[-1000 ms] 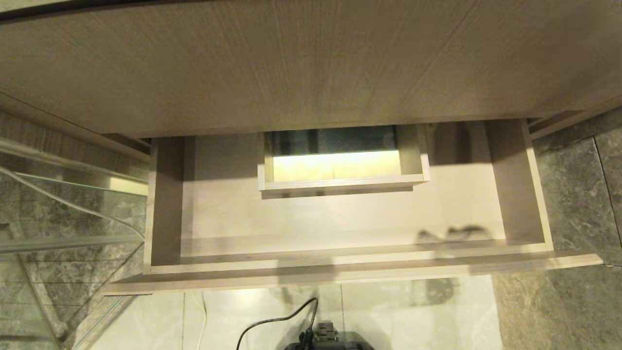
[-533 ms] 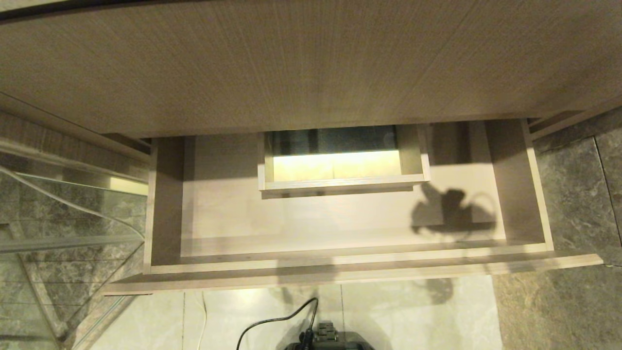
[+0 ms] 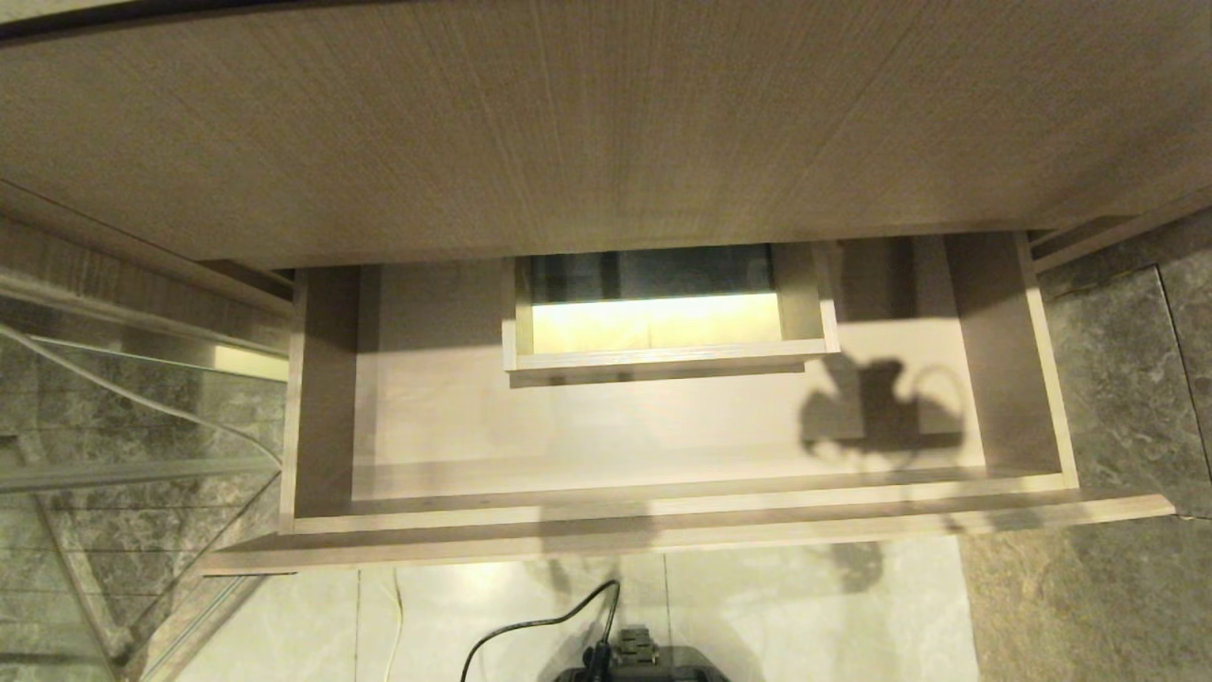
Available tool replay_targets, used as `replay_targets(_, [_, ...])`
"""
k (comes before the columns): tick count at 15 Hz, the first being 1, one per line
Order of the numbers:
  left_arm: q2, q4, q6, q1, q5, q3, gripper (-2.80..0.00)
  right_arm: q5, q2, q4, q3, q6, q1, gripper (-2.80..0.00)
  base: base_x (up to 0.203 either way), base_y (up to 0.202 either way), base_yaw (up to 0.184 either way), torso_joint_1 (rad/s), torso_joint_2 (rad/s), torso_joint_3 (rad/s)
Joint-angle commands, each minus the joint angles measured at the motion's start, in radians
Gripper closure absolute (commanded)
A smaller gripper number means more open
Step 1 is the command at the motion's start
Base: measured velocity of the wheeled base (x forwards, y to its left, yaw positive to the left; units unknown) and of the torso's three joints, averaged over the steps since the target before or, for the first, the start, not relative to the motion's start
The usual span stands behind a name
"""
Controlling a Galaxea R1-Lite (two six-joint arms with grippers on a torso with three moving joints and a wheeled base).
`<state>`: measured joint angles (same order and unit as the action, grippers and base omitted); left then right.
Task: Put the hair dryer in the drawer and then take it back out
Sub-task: Pick up the hairdryer
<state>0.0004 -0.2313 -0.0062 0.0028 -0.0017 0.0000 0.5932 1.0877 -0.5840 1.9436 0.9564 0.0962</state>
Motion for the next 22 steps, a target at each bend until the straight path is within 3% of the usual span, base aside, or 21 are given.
replay_targets(1, [0.0,-0.002,-0.001,0.0,0.0,0.04,-2.8,0.002,0.019,0.007,-0.007,0.041,-0.001,0.0,0.0,0.0,0.0,0.0,0.0,0.0])
replay_targets(5, [0.0,-0.002,0.0,0.0,0.0,0.04,-2.8,0.003,0.047,-0.005,-0.012,0.09,0.0,0.0,0.0,0.0,0.0,0.0,0.0,0.0])
replay_targets(9, [0.0,-0.002,0.0,0.0,0.0,0.04,-2.8,-0.008,0.073,0.068,-0.008,0.12,0.001,0.0,0.0,0.0,0.0,0.0,0.0,0.0])
replay_targets(10, [0.0,-0.002,-0.001,0.0,0.0,0.04,-2.8,-0.01,0.074,0.092,-0.008,0.128,0.003,-2.8,0.0,0.0,0.0,0.0,0.0,0.0])
replay_targets(17, [0.0,-0.002,-0.001,0.0,0.0,0.04,-2.8,-0.019,0.099,0.174,-0.008,0.135,0.021,-2.8,0.0,0.0,0.0,0.0,0.0,0.0])
replay_targets(22, [0.0,-0.002,0.0,0.0,0.0,0.04,-2.8,-0.056,0.08,0.159,-0.014,0.152,0.06,-2.8,0.0,0.0,0.0,0.0,0.0,0.0])
